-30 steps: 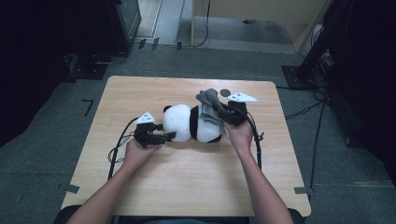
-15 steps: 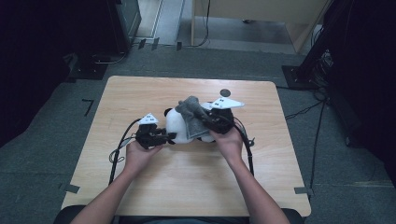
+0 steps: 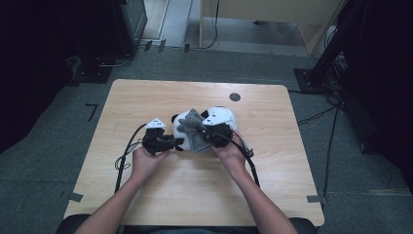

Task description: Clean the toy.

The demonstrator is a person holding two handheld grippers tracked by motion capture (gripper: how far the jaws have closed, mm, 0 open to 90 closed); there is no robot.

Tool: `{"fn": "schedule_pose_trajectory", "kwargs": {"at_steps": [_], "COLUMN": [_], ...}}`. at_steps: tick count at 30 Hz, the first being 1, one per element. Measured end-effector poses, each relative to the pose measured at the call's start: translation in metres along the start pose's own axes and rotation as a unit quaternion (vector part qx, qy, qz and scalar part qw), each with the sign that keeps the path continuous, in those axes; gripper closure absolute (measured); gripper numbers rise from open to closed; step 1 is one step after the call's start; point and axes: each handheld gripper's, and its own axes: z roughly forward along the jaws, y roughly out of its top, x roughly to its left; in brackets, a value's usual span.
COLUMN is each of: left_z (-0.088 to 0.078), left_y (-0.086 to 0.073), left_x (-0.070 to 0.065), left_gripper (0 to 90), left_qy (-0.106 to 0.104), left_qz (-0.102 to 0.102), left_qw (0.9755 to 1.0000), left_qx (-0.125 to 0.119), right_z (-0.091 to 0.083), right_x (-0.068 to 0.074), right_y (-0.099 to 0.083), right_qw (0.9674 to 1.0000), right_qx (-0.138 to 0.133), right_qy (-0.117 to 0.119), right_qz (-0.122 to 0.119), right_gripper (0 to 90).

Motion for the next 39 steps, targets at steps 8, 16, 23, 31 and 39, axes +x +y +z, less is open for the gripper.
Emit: {"fn": "schedule_pose_trajectory", "kwargs": {"at_steps": [8,16,23,31,39], "left_z": [0.0,-0.001,-0.004,-0.01,-0.01], "left_y": [0.003,0.005,0.006,0.005,0.003], "left_x": [0.003,0.007,0.013,0.02,0.017], "left_gripper": [70.0,70.0,69.9,69.9,69.7], "left_qy": [-0.005,-0.007,-0.002,-0.002,-0.006], "left_qz": [-0.007,-0.014,-0.019,-0.03,-0.031], "left_qw": [1.0,0.9999,0.9998,0.9995,0.9995], "left_qx": [0.0,0.003,0.005,0.007,0.004], "right_z": [-0.016,-0.038,-0.044,-0.033,-0.061], "right_x": [-0.018,-0.053,-0.088,-0.106,-0.095], "right_y": [-0.004,-0.015,-0.044,-0.065,-0.033], "right_qw": [0.9987,0.995,0.9883,0.9821,0.9845], "right_qx": [-0.006,-0.033,-0.029,0.009,-0.061], "right_qy": [-0.05,-0.072,-0.076,-0.079,-0.064], "right_qz": [-0.003,0.061,0.129,0.17,0.151], "right_gripper": [80.2,80.1,80.1,80.1,80.0]}}
